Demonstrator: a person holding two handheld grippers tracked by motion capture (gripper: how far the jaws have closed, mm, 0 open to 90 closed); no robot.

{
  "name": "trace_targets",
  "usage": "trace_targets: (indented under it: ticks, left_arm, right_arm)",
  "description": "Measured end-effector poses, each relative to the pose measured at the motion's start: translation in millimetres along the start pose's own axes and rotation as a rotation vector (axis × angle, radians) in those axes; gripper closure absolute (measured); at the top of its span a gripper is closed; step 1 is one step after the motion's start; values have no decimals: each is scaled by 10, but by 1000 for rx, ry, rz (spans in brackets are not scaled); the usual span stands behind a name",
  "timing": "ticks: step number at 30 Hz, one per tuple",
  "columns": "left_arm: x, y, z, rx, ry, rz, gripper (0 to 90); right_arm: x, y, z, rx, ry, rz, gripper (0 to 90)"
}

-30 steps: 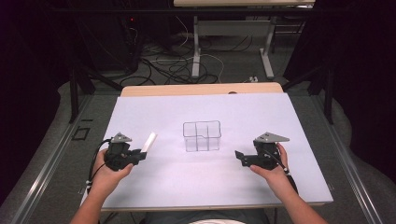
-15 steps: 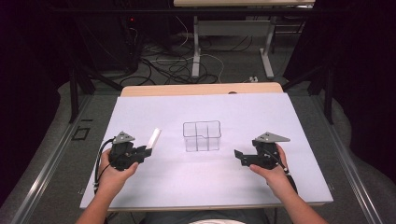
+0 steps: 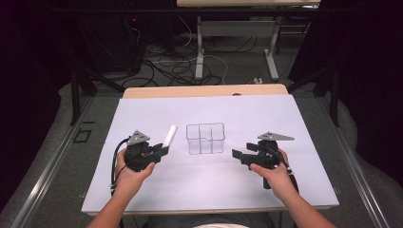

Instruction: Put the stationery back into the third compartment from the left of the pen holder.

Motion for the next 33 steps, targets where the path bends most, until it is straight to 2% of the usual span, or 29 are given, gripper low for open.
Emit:
trace_targets:
  ticks: [3,7,9,11,19,21,23,25,28,33]
  left_arm:
    - [-14,55,-51,-5,-18,-13,716]
    - [-29,121,-113,11,-33,-36,716]
    - [-42,163,-142,12,-44,-44,716]
    - [-59,200,-178,9,-46,-57,716]
    - [-145,298,-297,2,-57,-89,716]
    - [-167,309,-325,5,-62,-95,716]
    - [-173,312,-332,4,-68,-89,716]
    - [-207,308,-368,12,-68,-109,716]
    - [-235,280,-387,8,-73,-112,716]
    - [-302,227,-418,12,-90,-101,716]
  right_arm:
    - [2,30,39,-4,14,6,284]
    - [-3,68,71,-55,59,-50,334]
    - [-6,99,87,-71,69,-58,335]
    - [-7,133,105,-74,70,-66,336]
    - [-22,274,224,-22,53,-82,335]
    - [-31,296,256,-38,53,-79,353]
    - [-43,317,285,-47,69,-72,381]
    - [-61,329,305,-50,80,-78,408]
    - [-112,330,326,-65,110,-92,418]
    - [-175,299,370,-63,137,-71,499]
Point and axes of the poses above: each handheld gripper's, and its own axes: x roughly backward along the jaws, y roughly out of its top, z roughly to its left, the point moved 1 cm from there along -x, roughly forward along the jaws, and after that the axes turned 14 degrees about z, right-handed, at the moved point
